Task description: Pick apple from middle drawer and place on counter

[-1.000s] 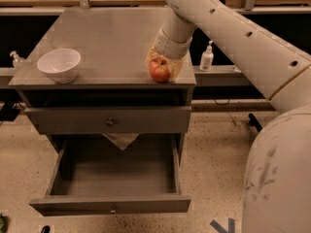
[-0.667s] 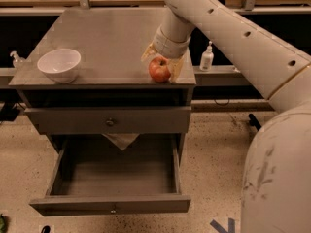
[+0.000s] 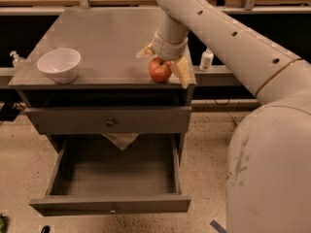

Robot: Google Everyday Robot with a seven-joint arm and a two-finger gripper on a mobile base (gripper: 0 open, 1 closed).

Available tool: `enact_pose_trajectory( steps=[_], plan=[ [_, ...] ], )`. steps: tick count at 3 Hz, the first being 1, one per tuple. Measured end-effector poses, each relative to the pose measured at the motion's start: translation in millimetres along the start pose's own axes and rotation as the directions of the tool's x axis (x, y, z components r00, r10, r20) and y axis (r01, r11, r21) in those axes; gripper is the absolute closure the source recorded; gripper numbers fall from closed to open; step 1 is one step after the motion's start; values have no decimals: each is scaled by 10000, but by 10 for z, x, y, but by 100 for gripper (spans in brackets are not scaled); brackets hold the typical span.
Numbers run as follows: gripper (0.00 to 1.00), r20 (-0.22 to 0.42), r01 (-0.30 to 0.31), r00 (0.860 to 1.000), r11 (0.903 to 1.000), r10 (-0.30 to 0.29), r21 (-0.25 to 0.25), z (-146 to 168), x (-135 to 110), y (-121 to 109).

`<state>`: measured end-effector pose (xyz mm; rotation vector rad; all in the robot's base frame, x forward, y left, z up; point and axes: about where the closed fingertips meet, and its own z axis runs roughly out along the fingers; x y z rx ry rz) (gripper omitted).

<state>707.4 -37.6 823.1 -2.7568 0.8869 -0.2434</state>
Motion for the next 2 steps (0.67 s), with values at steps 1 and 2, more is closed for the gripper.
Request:
enact_pose_trajectory(
  steps=[1,2],
  plan=[
    [0,8,-30,10000,10000,30,-22,2,2,3],
    [0,-24,-149,9999,9998,150,136,-120,6,51]
  ],
)
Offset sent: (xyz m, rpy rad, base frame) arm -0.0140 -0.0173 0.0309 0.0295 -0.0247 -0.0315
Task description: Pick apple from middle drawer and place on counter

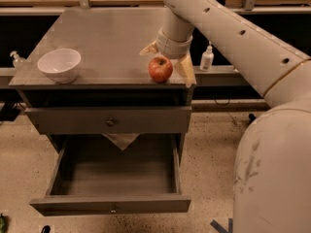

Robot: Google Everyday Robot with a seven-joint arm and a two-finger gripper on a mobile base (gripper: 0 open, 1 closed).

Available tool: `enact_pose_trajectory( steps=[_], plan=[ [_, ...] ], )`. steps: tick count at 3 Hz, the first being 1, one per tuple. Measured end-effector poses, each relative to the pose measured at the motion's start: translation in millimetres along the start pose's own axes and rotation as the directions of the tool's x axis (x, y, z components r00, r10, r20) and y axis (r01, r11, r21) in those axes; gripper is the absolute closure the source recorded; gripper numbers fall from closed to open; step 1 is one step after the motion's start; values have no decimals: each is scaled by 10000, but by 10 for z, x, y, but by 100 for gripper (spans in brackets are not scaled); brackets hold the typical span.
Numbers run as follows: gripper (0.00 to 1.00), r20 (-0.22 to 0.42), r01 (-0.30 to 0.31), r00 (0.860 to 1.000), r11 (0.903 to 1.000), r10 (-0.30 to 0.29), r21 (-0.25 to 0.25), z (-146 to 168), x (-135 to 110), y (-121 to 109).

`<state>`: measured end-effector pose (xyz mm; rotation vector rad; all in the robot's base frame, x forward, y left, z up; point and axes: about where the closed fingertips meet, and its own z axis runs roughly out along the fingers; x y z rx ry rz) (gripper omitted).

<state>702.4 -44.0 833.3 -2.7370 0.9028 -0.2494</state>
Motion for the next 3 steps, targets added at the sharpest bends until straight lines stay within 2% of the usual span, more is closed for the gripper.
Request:
enact_pose_trajectory(
  steps=[1,2,3],
  plan=[
    [0,24,18,10000,9993,-19,378,-148,-28,27],
    [0,183,129,9997,9953,-148,958,-287,-64,46],
    [0,209,129,9997,9948,-151,1008,-296,-65,53]
  ],
)
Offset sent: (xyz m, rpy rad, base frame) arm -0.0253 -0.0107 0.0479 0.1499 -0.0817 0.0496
